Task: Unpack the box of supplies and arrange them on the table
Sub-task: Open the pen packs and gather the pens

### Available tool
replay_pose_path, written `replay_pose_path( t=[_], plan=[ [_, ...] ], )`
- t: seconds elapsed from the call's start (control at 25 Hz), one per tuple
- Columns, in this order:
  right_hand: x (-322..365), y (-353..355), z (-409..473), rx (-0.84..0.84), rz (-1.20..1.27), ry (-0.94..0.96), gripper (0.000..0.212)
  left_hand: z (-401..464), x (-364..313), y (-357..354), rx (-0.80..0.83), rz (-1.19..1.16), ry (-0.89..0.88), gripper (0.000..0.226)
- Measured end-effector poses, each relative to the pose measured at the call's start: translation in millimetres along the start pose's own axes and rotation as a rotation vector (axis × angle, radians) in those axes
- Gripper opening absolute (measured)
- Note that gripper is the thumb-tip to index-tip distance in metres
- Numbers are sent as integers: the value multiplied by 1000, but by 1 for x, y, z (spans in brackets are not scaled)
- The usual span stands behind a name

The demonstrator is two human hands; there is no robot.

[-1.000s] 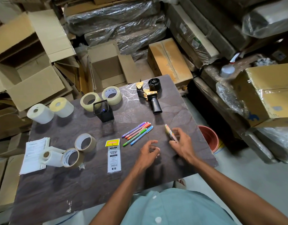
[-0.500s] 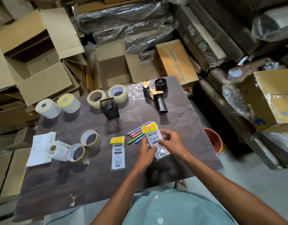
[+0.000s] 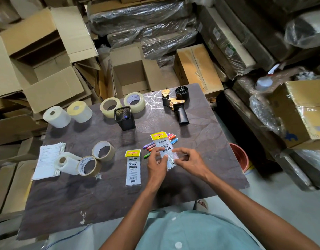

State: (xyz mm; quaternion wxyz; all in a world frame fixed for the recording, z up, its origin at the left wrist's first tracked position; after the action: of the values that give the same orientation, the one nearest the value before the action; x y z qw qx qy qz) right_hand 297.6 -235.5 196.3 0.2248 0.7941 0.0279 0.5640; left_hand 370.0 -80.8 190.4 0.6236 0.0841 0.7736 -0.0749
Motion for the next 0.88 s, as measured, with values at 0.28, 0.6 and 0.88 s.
replay_pose_path(
  t=[0.28, 0.6, 0.88],
  plan=[
    [1, 0, -6, 51, -25, 5, 57, -1, 10, 8, -24, -116, 88, 35],
    [2, 2, -6, 14, -61, -21, 38, -7, 15, 13, -53, -199, 153, 38],
    [8, 4, -6, -6, -136, 11, 18, -7, 11, 15, -55, -199, 172, 38]
  ],
)
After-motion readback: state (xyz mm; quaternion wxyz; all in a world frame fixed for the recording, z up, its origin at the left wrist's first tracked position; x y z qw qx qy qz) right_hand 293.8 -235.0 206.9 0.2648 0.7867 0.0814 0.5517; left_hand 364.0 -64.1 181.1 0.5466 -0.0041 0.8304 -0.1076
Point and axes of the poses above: each hand's wrist, its own z-axis towards the middle knuckle, its own y-axis out of the back of the hand, x = y × z, the point moved 9 cm from there along z, towards the middle knuckle, and after that the axes turned 10 degrees about -z, right-handed, at the moved point
